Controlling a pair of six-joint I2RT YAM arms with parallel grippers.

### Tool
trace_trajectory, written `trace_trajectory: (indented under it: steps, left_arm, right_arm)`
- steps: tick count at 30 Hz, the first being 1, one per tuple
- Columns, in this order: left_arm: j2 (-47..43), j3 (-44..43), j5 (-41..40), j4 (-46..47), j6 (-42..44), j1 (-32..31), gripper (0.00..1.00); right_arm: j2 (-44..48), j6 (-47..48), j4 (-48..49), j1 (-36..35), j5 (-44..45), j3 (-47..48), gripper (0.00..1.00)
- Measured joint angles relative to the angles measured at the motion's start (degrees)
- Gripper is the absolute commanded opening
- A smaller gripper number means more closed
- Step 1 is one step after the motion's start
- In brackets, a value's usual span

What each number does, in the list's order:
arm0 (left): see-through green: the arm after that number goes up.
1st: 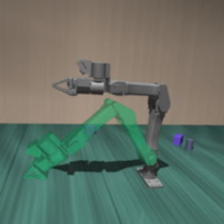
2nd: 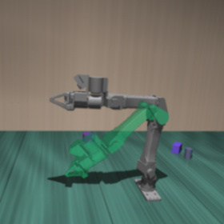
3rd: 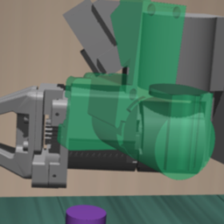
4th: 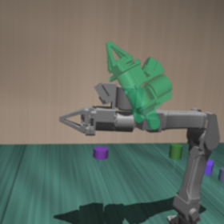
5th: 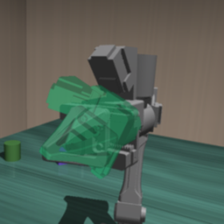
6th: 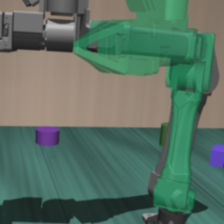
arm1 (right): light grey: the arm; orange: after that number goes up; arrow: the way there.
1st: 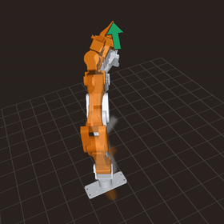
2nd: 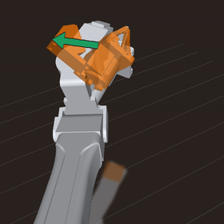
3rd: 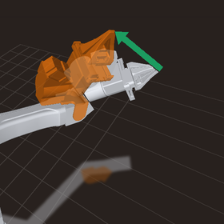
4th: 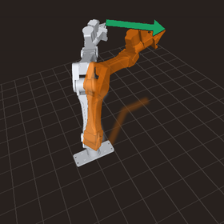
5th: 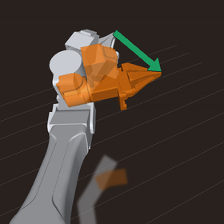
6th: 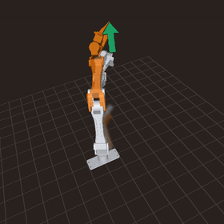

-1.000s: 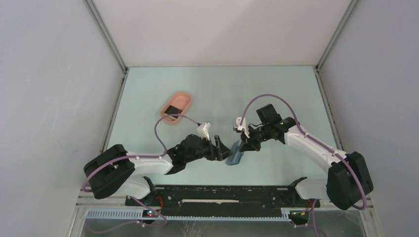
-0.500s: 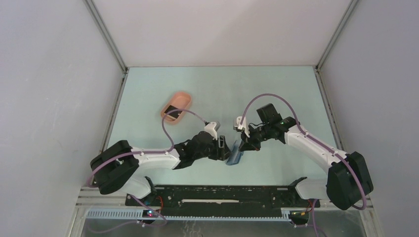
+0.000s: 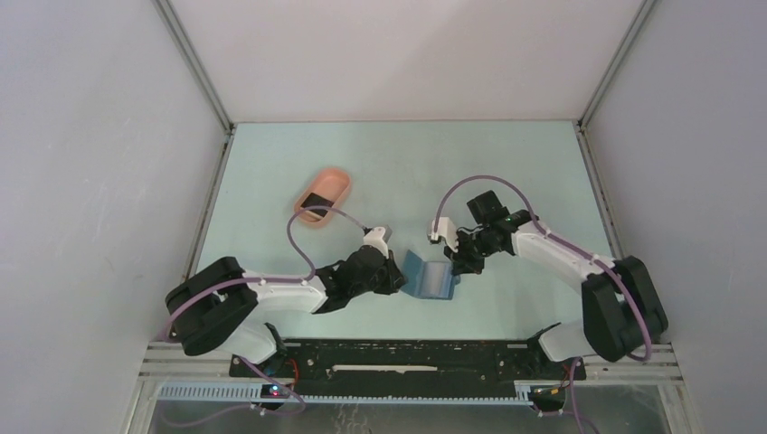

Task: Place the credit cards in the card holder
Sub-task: Open the card holder at the center of the board.

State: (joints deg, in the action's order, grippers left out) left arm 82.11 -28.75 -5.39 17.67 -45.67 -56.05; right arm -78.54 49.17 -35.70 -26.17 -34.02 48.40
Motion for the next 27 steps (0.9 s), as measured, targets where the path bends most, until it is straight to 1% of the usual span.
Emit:
trace_trajectory:
  steps: [3,4,6,8,11,14,19,23,27]
  left_arm:
    - [0.7,1.3,0.3,3.0,-1.5,0.1,0.0]
    - [1.0,1.9,0.5,4.3,-2.0,0.1,0.0]
    - [1.4,3.1,1.0,6.6,-3.3,0.2,0.0]
    - [1.5,4.2,1.4,8.4,-4.4,0.2,0.0]
    - [1.5,5.7,1.8,10.8,-6.0,0.2,0.0]
    - [1.4,6.7,1.9,12.2,-7.4,0.2,0.0]
    - [0.0,7.9,1.0,12.9,-8.8,0.1,0.0]
    - [-0.8,8.2,-0.3,13.7,-9.6,-0.3,0.0]
    - [-0.8,8.9,-1.2,14.8,-10.4,-0.5,0.0]
  right_arm:
    - [-4.8,0.2,-0.8,0.0,3.7,0.0,0.23]
    - [-6.1,0.2,-1.2,0.0,4.6,0.0,0.32]
    - [-7.1,0.1,-2.0,0.3,5.2,0.0,0.44]
    - [-7.1,-0.4,-3.0,1.0,5.2,0.3,0.53]
    - [-6.3,-1.0,-4.2,3.2,3.2,1.7,0.63]
    - [-2.7,-1.1,-5.3,6.2,-0.9,2.5,0.65]
    - [2.5,-0.3,-7.3,8.6,-9.4,3.6,0.64]
    - [2.3,0.2,-8.3,5.7,-13.8,3.8,0.61]
    - [-0.1,-1.0,-7.9,1.5,-14.8,3.8,0.52]
